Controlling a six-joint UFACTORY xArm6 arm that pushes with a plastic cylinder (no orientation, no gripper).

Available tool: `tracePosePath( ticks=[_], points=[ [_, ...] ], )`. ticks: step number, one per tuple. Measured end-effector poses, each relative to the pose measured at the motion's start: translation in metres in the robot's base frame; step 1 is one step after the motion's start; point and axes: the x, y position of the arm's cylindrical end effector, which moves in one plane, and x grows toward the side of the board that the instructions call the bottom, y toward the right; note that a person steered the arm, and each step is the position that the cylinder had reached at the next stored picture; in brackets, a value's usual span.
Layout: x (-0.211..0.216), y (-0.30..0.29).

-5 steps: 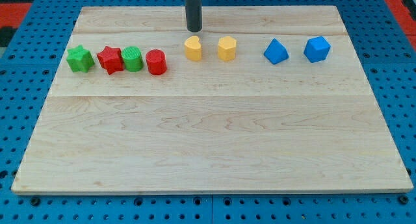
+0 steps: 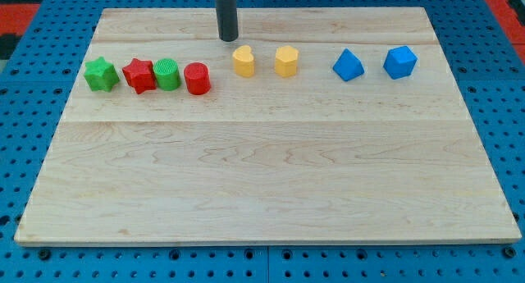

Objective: Point your arm towards up side of green star

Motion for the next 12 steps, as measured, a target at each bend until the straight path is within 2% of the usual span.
tracePosePath(
  ticks=[1, 2, 4, 5, 6, 7, 8, 9, 10, 12],
  points=[
    [-0.004, 0.0],
    [-0.009, 0.045],
    [-0.031, 0.094],
    [-0.063, 0.056],
    [-0.065, 0.022],
    [-0.066, -0.058],
    [-0.035, -0.154],
    [0.013, -0.23],
    [0.032, -0.245],
    [0.028, -0.244]
  ],
)
